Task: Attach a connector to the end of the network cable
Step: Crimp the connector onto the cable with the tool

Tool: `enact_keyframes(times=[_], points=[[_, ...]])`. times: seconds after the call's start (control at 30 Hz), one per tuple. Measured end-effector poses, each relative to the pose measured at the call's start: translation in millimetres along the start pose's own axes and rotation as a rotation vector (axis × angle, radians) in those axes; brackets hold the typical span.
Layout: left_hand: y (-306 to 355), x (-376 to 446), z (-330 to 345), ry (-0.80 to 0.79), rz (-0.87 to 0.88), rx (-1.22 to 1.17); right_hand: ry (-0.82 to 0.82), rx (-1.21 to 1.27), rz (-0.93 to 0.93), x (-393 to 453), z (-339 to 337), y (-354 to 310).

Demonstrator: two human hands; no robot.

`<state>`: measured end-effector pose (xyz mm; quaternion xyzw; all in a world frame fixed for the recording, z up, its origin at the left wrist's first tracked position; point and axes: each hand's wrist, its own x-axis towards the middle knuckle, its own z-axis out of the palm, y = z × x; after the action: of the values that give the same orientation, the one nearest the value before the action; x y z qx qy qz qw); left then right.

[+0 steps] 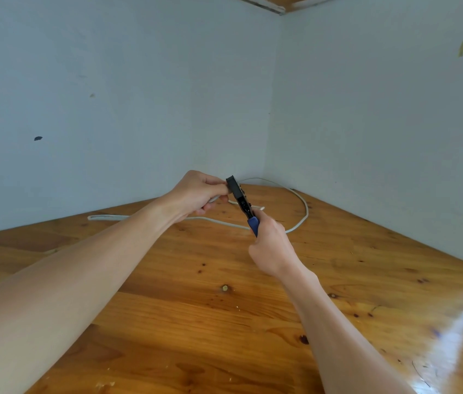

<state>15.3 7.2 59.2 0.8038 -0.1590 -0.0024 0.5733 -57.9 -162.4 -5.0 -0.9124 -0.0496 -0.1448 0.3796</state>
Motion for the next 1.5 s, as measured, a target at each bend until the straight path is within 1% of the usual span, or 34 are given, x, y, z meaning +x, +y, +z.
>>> enact_keyframes(times=[0.6,0.97,1.17,1.27,1.37,1.5], points=[[0,8,-1,-0.001,-0.003,-0.013,-0.005,0.051,0.015,-2,-4,-2],[4,10,4,-0.029,0.003,-0.013,0.038,0.050,-0.007,-3,-7,-1],[8,9,3,-0.049,-0.017,0.008,0.058,0.015,-0.006,-3,-6,0],[9,10,3,-0.051,-0.030,0.019,0.074,0.037,-0.011,-2,-6,2],[7,9,3,-0.042,-0.042,0.037,0.084,0.070,0.006,0,-7,5],[2,6,4,-0.011,-0.041,0.033,0.105,0.153,0.081,3,-11,8]])
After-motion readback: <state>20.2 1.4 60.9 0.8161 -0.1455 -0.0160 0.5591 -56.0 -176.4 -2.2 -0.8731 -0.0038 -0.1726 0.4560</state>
